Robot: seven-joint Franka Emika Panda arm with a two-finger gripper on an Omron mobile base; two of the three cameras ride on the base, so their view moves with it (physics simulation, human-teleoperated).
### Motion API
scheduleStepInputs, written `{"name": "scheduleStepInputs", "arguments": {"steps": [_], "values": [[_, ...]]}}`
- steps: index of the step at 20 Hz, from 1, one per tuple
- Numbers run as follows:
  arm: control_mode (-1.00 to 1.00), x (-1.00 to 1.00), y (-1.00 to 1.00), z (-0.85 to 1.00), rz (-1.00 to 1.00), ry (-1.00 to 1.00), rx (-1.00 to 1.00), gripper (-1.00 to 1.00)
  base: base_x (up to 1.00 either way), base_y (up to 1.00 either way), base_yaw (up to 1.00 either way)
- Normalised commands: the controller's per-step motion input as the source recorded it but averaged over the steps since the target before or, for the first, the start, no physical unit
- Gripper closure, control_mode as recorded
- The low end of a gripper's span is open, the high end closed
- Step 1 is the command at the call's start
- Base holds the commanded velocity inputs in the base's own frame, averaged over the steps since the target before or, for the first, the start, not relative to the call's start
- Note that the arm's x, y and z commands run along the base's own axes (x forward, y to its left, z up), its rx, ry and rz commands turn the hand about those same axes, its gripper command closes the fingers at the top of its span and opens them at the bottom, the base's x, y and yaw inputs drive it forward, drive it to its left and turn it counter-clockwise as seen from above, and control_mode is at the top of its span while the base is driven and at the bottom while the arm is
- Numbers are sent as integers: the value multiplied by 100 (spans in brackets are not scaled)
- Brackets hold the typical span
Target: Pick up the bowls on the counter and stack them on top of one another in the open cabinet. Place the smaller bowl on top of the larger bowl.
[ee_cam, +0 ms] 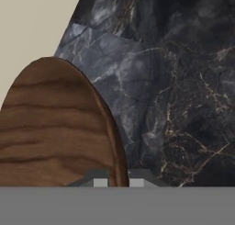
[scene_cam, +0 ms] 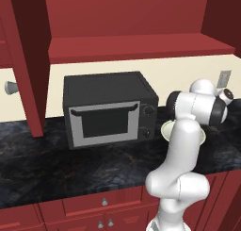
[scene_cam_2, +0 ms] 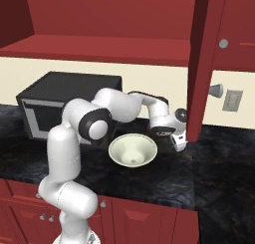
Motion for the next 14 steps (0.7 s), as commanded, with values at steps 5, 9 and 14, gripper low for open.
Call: {"name": "scheduleStepInputs", "arguments": {"steps": [5,9,14], "values": [[-100,-11,0,21,-3,-2,0,100,0,0,0],[-100,-37,0,16,-3,-8,0,100,0,0,0],[-100,-42,0,27,-1,-9,0,100,0,0,0]]}}
